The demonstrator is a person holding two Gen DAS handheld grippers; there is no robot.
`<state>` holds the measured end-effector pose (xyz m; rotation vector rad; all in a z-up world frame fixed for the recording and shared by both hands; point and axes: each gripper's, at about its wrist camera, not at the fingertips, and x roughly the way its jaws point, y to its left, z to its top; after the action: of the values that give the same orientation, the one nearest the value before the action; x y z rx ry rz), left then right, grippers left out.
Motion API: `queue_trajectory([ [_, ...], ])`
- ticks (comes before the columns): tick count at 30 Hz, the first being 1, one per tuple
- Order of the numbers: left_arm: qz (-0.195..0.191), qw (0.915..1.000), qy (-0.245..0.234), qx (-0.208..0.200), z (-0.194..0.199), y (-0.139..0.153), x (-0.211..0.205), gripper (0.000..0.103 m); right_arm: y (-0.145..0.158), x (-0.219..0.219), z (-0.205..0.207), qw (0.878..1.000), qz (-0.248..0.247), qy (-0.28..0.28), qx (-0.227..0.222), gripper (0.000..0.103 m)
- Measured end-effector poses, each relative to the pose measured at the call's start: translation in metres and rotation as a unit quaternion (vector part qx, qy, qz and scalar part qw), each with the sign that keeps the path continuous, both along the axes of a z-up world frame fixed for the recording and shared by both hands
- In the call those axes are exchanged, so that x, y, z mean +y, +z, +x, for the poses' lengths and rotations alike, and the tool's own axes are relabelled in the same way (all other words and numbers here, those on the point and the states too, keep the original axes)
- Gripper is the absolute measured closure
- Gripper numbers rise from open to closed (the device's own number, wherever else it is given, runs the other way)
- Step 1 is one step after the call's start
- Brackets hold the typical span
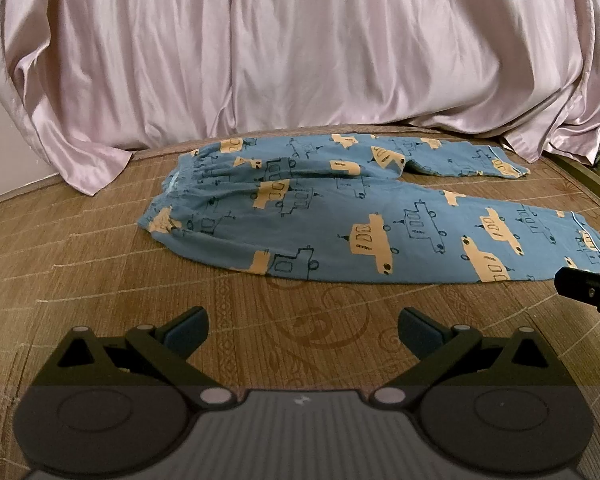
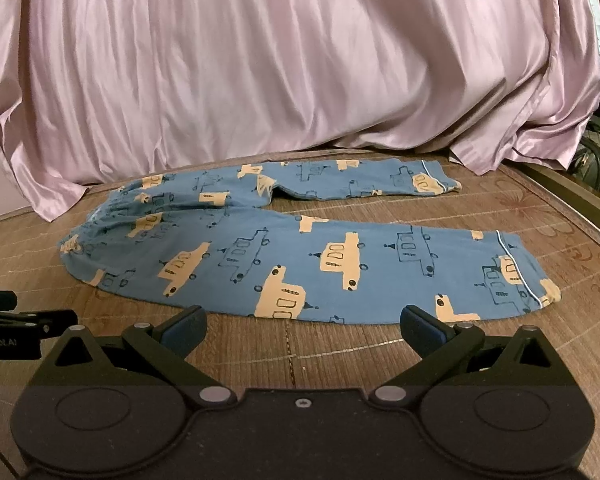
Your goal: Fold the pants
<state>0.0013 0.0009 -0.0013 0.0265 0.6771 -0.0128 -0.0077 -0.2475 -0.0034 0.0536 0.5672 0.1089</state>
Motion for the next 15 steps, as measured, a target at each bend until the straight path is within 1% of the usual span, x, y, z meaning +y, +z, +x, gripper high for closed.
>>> queue_trajectory([
  [15, -0.001, 1.0, 0.0, 0.005, -0.0008, -0.0038, 0.0012, 0.0, -0.0009, 0.0005, 0.0025, 1.0, 0.001, -0.004, 0.009, 0.0],
])
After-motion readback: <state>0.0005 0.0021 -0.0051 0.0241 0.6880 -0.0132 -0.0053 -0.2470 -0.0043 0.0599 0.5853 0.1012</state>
